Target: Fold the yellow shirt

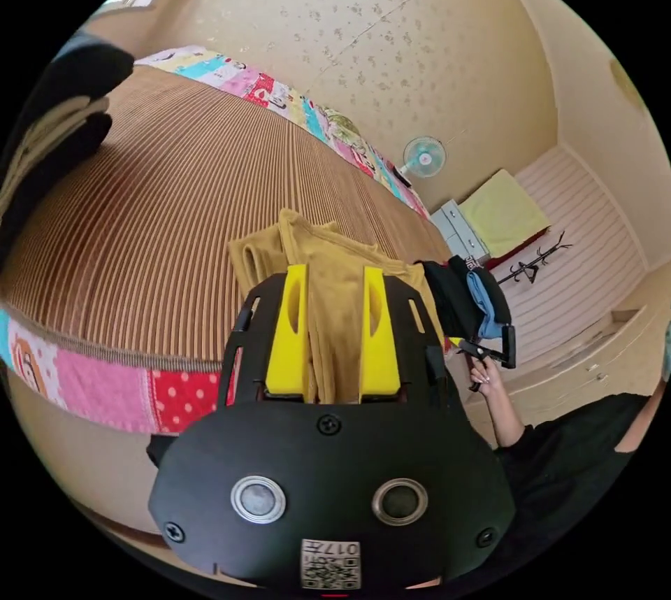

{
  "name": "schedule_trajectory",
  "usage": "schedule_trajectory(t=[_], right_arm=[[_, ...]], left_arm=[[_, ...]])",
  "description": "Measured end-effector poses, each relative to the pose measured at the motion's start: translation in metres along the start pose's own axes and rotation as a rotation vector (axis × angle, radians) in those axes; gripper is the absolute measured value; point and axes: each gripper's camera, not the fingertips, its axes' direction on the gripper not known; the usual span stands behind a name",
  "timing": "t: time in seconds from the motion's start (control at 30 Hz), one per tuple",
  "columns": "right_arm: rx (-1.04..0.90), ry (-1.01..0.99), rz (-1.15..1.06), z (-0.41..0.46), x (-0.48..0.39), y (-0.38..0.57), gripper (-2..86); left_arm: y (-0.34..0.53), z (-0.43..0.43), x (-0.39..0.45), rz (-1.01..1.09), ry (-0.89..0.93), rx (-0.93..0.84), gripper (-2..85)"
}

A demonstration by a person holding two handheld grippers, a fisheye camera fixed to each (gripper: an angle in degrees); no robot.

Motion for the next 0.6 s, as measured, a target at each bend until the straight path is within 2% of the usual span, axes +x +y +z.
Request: schedule_trajectory(t=[0.1, 0.3, 0.4, 0.5, 0.53, 0.6], right_arm=[[0.005, -0.004, -0.04, -0.012, -0.011, 0.007, 1.2], [-0.003, 0.28, -0.095, -0.059, -0.022, 0.038, 0.5], [-0.009, 0.386, -0.051, -0.081, -0.013, 0.059, 0.4], [0.017, 0.372, 0.034, -0.098, 0.004, 0.076, 0.5], [0.034, 0.355, 0.045, -0.101, 0.009, 0.079, 0.6], [0.047, 0.343, 0.088, -0.104, 0.016, 0.077, 0.9]], left_arm=[[-0.063, 0.06, -0.01, -0.019, 0.008, -0.141, 14.1], [-0.104, 0.149, -0.049, -0.14, -0.207, -0.312, 12.0], [-0.094, 0.147, -0.055, -0.161, -0.215, -0.267, 7.7], [-0.081, 0.117, -0.051, -0.142, -0.098, -0.072, 4.4], [-0.076, 0.111, -0.054, -0.145, -0.1, -0.02, 4.2], [-0.069, 0.117, -0.065, -0.185, -0.213, -0.029, 4.1]])
